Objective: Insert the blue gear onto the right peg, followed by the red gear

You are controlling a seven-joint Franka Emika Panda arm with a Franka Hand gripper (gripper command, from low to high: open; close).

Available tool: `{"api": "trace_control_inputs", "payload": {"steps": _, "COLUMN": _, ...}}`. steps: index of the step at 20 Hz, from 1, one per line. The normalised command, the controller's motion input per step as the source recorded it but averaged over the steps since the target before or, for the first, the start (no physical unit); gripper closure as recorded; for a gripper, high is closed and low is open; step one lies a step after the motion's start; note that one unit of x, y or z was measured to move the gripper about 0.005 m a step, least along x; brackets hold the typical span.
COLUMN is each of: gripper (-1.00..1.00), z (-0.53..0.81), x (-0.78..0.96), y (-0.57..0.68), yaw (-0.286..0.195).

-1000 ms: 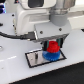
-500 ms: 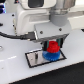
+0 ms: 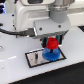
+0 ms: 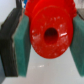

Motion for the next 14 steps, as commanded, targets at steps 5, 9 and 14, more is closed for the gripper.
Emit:
{"api": "trace_control_inputs", "payload": {"steps": 5, "gripper": 1.0, "z": 0.03, "x": 0.4, "y": 0.07, "yaw": 0.0}}
{"api": "trace_control_inputs", "payload": {"steps": 9, "gripper": 1.0, "z": 0.14, "x": 0.31, "y": 0.07, "yaw": 0.0}}
{"api": "trace_control_inputs", "payload": {"steps": 14, "gripper": 1.0, "z": 0.33, "x": 0.38, "y": 0.0, "yaw": 0.0}}
